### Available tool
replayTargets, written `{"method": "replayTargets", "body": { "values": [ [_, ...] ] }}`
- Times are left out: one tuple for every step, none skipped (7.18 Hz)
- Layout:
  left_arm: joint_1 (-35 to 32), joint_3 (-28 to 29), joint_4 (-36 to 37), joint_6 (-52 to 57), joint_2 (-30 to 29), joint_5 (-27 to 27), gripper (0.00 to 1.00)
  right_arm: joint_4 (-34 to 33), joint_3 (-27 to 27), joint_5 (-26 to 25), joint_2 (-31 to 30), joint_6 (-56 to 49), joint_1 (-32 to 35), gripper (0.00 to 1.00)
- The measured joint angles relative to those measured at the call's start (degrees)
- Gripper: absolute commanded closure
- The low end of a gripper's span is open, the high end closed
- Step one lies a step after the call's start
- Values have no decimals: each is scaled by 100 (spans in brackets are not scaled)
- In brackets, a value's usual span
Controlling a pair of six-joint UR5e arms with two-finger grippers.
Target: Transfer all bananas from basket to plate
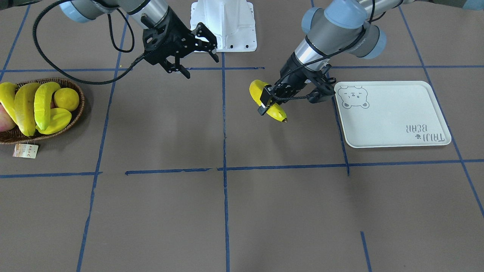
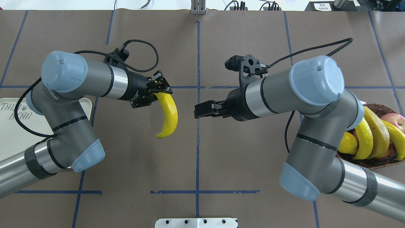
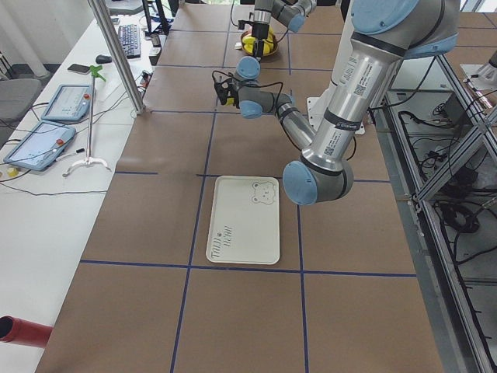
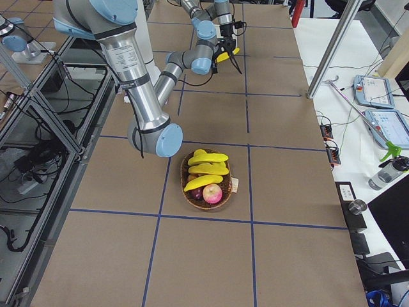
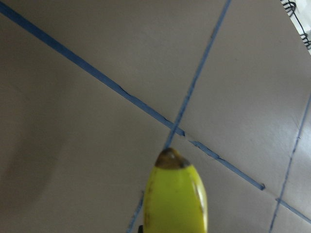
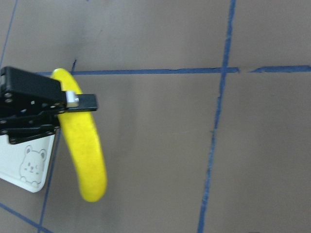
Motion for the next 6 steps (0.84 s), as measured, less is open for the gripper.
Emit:
{"method": "replayTargets", "body": {
  "values": [
    [-56,-439,802,465,287,-4,100,-625,147,46,-85,-209,187,0],
    [-114,-916,1590,867,643,-5,100,-1243,314,63,-266,-723,335,0],
    [-169,-1342,2066,1314,1113,-10,100,-1713,481,67,-545,-1392,476,0],
    [-271,-1713,2275,1916,1729,-19,100,-1986,606,86,-941,-2213,701,0],
    [-509,-1933,2345,2459,2298,-78,100,-2090,658,204,-1408,-3127,1051,0],
    [-855,-1977,2347,2975,2710,-259,100,-2113,663,469,-1817,-3938,1447,0]
  ]
}}
